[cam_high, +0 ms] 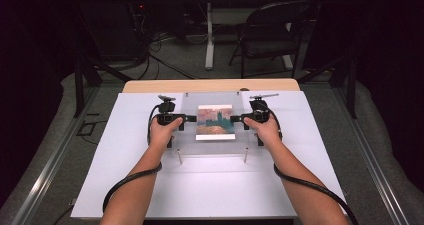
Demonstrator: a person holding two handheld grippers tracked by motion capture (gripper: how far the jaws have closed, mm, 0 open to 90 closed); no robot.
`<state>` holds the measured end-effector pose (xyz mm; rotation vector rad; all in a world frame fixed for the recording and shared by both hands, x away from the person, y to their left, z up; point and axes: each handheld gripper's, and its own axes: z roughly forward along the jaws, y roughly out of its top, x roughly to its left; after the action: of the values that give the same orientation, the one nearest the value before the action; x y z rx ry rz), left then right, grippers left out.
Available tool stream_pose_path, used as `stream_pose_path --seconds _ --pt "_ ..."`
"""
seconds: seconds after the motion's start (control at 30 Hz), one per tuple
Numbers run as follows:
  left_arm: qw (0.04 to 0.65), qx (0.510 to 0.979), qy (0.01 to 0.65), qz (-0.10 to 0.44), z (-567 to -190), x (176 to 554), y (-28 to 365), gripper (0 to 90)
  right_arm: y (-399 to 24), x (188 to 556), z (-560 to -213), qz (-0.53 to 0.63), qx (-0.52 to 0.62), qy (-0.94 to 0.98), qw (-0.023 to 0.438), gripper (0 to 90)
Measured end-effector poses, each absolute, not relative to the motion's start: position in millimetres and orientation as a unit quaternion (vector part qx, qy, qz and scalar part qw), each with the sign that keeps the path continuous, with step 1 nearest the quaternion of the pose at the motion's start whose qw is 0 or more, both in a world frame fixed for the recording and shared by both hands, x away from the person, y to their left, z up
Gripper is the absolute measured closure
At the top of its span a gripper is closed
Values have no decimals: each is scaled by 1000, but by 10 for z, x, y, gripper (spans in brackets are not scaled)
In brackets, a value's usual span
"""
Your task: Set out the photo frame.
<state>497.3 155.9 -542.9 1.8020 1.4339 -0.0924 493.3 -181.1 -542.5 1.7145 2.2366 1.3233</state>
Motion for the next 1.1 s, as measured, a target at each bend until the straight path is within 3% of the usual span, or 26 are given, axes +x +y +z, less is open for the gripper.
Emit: stream_pose_path --seconds 1.1 --pt "430 725 538 9 -5233 4810 1554 248 -1775 4766 -5209 435 524 729 65 246"
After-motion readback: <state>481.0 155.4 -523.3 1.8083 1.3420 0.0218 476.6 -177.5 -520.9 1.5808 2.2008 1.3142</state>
